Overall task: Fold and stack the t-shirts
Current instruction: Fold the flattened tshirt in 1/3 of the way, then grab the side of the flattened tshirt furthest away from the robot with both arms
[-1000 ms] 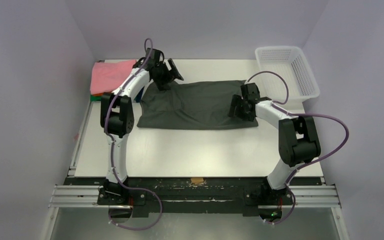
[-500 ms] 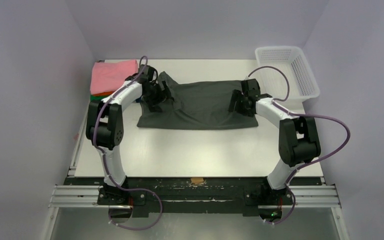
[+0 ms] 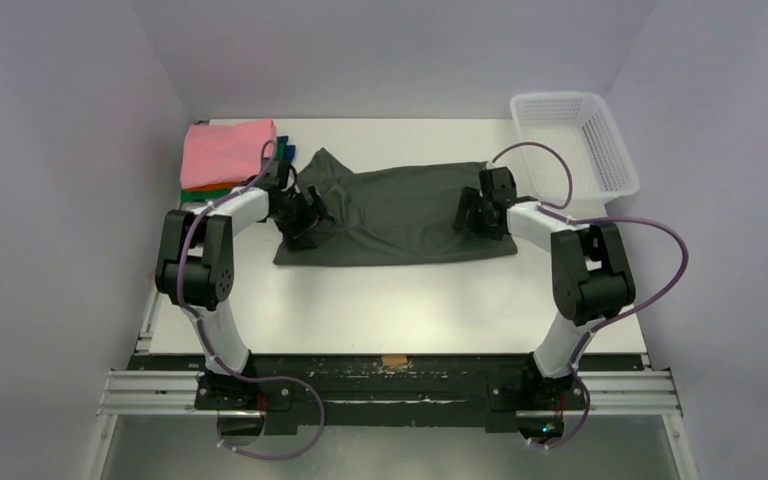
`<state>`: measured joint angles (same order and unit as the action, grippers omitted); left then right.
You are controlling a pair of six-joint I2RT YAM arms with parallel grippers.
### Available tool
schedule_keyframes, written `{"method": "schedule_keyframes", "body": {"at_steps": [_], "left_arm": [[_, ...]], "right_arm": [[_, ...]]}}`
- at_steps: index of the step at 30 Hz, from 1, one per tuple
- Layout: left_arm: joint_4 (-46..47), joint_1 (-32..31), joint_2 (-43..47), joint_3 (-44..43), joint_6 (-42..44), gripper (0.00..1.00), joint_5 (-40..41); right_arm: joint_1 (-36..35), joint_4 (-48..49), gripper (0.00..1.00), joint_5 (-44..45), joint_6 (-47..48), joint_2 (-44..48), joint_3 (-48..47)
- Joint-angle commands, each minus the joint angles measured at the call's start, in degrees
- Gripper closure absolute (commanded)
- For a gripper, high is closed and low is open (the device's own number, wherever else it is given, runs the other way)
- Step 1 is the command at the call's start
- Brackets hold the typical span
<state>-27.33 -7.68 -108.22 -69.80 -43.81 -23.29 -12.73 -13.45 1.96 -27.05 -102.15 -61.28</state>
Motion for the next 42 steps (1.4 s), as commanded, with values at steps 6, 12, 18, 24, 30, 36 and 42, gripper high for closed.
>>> {"method": "schedule_keyframes", "body": {"at_steps": [6, 12, 18, 24, 30, 36, 42], "left_arm": [[-4.08, -2.36, 15.44, 22.04, -2.74, 0.14, 3.60], [-4.04, -9.66, 22.71, 28.64, -7.79, 0.14, 6.09], [-6.72, -12.89, 32.58, 35.93, -12.85, 0.13, 6.20], [-11.87, -13.10, 42.45, 40.23, -14.48, 0.11, 7.35], [-15.21, -13.15, 47.66, 36.29, -14.90, 0.10, 11.34], [-15.56, -13.15, 46.97, 22.55, -9.29, 0.03, 15.16], [-14.63, -12.70, 31.87, 4.45, 0.58, 0.00, 22.33]], "right_arm": [[0.77, -9.85, 0.30, 5.15, -4.84, 9.67, 13.16], [0.78, -20.76, 0.30, 5.63, -9.97, 19.37, 20.51], [0.78, -29.22, 0.29, 4.16, -13.39, 26.95, 26.51], [0.78, -32.16, 0.27, 1.48, -14.59, 31.93, 27.94], [0.78, -34.32, 0.25, 1.51, -13.50, 36.51, 27.03], [0.78, -28.79, 0.17, 4.29, -11.26, 41.30, 19.10], [0.78, -23.86, 0.12, 5.35, -9.24, 42.03, 14.37]]}}
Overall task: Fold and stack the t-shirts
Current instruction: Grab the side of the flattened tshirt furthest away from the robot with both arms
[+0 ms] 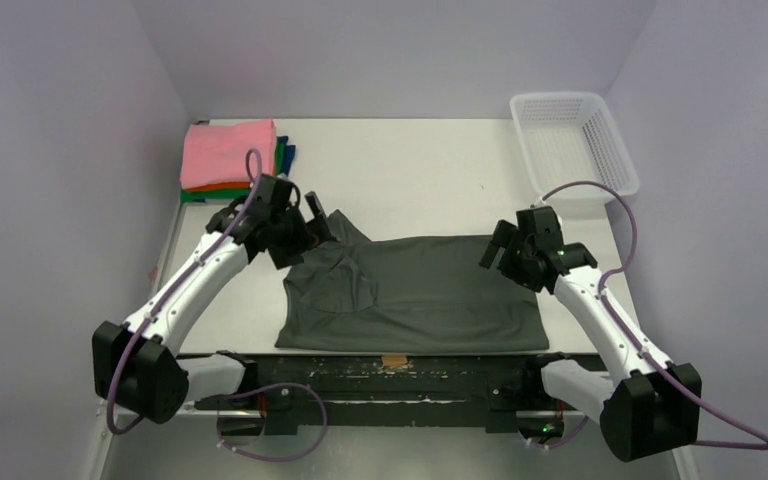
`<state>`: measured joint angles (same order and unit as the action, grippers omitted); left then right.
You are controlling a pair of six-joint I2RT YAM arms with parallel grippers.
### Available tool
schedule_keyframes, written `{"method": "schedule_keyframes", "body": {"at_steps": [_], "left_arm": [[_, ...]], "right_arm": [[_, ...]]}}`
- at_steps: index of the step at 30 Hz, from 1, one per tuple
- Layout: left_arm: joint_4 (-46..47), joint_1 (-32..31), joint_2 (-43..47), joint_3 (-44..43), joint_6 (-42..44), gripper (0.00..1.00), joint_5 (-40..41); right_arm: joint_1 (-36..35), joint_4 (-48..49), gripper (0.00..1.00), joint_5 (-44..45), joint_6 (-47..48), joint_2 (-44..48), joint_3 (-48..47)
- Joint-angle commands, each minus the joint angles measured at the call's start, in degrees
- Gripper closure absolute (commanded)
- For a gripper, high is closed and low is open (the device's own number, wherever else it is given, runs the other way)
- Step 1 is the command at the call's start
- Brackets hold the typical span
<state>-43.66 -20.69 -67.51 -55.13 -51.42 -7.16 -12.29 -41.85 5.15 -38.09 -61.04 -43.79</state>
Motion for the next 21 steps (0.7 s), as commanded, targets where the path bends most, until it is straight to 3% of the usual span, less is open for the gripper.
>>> {"method": "schedule_keyframes", "body": {"at_steps": [1, 8, 14, 21], "left_arm": [[0.93, 0.68, -12.88, -13.94, 9.94, 0.00, 6.74], [-8.73, 2.72, -40.86, -44.47, 19.54, 0.03, 8.83], [-16.65, 2.76, -60.39, -64.10, 24.36, 0.12, 9.39], [-18.29, 2.76, -68.91, -70.40, 26.07, 0.31, 5.08]], "right_arm": [[0.34, 5.37, 0.11, 1.75, 1.79, 0.84, -3.28], [0.39, 7.25, 0.12, 2.23, 3.48, -0.86, -4.29], [0.34, 7.91, 0.12, 2.82, 4.84, -3.32, -4.33], [0.39, 7.45, 0.13, 3.16, 7.19, -6.81, -4.61]]}}
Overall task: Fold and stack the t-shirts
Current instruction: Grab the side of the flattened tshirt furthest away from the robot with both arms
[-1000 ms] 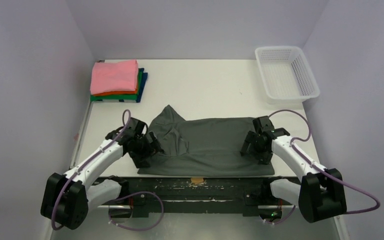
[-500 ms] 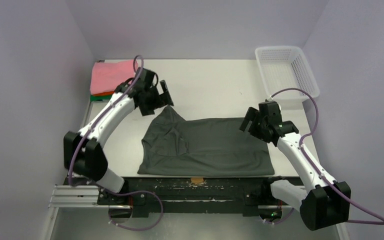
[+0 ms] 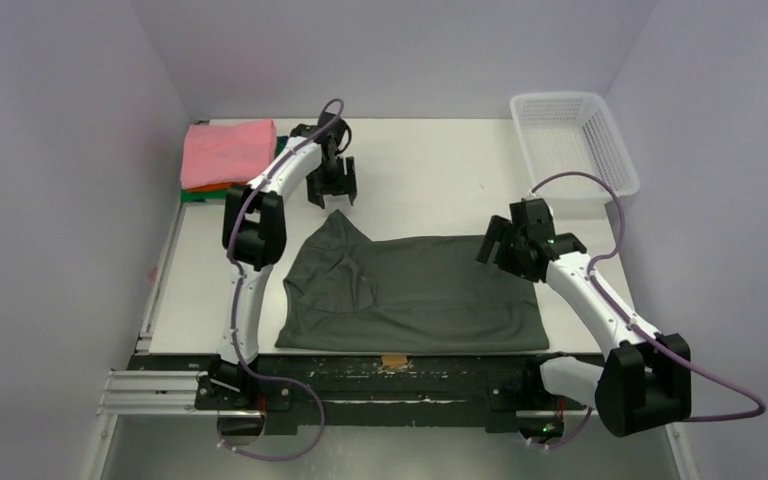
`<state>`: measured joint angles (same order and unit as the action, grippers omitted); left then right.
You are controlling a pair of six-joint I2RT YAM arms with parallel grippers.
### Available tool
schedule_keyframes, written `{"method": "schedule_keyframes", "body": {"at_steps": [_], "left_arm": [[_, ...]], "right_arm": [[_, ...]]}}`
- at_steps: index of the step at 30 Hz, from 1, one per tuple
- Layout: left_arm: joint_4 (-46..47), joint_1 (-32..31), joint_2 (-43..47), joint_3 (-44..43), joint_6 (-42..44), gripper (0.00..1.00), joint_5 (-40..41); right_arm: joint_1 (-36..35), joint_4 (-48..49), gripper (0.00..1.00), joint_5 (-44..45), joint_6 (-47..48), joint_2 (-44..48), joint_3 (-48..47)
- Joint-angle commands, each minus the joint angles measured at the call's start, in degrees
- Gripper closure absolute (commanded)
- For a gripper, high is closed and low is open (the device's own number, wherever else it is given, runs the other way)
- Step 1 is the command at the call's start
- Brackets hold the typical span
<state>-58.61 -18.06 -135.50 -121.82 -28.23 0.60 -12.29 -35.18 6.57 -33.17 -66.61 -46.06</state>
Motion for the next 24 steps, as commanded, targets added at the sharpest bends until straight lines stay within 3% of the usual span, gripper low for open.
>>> {"method": "schedule_keyframes", "body": {"at_steps": [1, 10, 13, 16, 18, 20, 21, 24], "left_arm": [[-3.30, 0.16, -1.43, -3.79, 2.69, 0.33, -2.85], [-3.19, -0.04, -4.33, -3.35, 2.82, 0.48, -5.23], [-3.17, -0.21, -4.69, -3.49, 2.93, 0.59, -4.72], [-2.92, -0.21, -5.06, -4.11, 3.19, 0.65, -5.39], [-3.17, -0.30, -5.00, -4.17, 3.67, 0.72, -6.81], [-2.63, -0.38, -4.52, -3.41, 4.17, 0.87, -8.05], [-2.02, -0.39, -4.11, -2.95, 4.52, 1.00, -9.23], [0.73, -0.47, -1.60, -1.11, 6.30, 1.00, -12.03]], "right_arm": [[0.35, 0.73, 0.13, 1.72, 2.33, -1.63, -2.41], [0.39, 1.13, 0.13, 1.75, 3.69, -4.27, -3.18], [0.34, 1.39, 0.14, 1.97, 3.80, -4.78, -3.26], [0.34, 1.48, 0.14, 2.29, 4.02, -5.31, -3.56], [0.34, 0.92, 0.13, 3.60, 4.25, -5.61, -4.25], [0.36, 0.37, 0.14, 5.41, 4.47, -5.81, -4.94], [0.34, 0.23, 0.13, 6.37, 4.56, -5.82, -5.32], [0.42, 0.20, 0.14, 9.00, 4.97, -6.48, -6.71]]}}
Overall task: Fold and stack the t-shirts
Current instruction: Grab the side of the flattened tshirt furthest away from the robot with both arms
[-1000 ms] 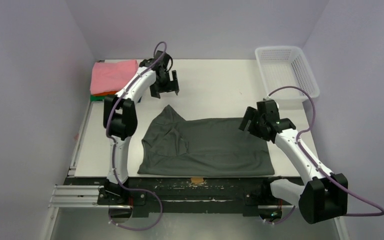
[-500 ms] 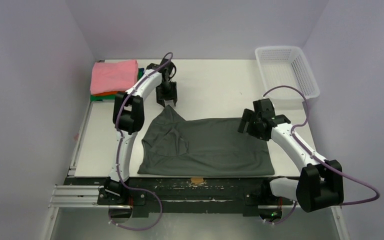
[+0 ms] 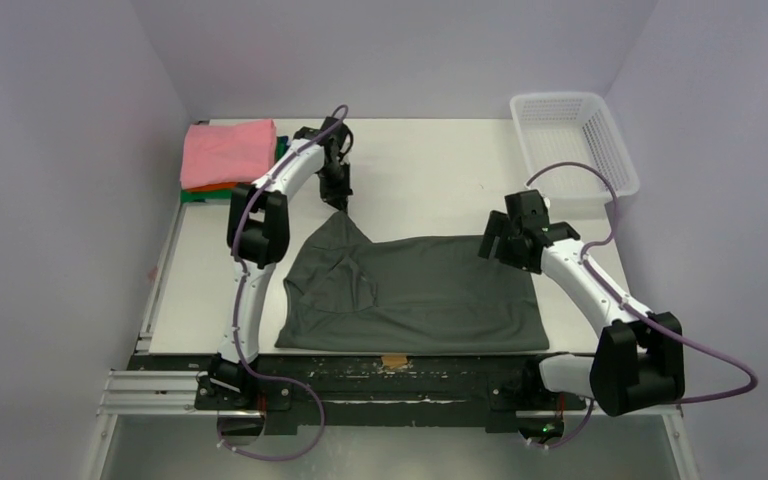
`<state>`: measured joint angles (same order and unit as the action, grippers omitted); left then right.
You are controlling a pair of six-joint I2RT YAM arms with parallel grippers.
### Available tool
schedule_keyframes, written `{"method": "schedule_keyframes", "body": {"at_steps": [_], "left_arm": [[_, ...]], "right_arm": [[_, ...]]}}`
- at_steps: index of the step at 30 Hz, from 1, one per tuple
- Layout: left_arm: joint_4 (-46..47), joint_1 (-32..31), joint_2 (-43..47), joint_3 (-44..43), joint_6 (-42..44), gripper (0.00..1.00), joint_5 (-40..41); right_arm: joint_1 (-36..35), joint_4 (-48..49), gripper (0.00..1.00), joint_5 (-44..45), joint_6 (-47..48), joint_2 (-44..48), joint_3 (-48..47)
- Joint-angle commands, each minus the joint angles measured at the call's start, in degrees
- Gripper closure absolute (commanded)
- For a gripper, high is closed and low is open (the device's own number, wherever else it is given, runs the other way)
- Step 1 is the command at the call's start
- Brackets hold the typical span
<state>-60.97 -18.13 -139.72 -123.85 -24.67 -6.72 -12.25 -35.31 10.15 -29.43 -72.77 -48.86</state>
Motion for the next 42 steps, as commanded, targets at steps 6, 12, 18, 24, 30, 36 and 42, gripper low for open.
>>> {"method": "schedule_keyframes", "body": {"at_steps": [6, 12, 18, 24, 30, 36, 42], "left_arm": [[8.43, -0.39, 12.26, 7.91, 5.91, 1.00, -2.98], [17.56, -0.41, 22.32, 21.03, 9.36, 1.00, -8.52], [22.98, -0.57, 29.75, 30.03, 11.34, 1.00, -13.99], [26.17, -1.75, 33.76, 37.04, 13.19, 1.00, -17.24], [26.56, -2.03, 35.44, 40.11, 11.95, 1.00, -17.24], [30.47, -2.70, 38.84, 45.25, 7.57, 1.00, -15.13], [33.13, -3.36, 42.69, 50.64, 4.15, 1.00, -14.78]], "right_arm": [[0.64, -1.00, 0.14, 13.39, -1.15, -5.46, -9.17], [0.82, -0.89, 0.16, 16.46, -2.49, -17.02, -18.04], [0.83, -0.18, 0.21, 23.09, -2.97, -27.36, -24.74], [0.85, -0.56, 0.22, 24.96, -4.81, -35.01, -29.51], [0.78, -0.38, 0.23, 25.60, -6.86, -38.44, -30.37], [0.74, -1.24, 0.27, 26.40, -7.92, -39.65, -29.14], [0.74, -2.14, 0.31, 27.67, -8.99, -36.40, -24.38]]}}
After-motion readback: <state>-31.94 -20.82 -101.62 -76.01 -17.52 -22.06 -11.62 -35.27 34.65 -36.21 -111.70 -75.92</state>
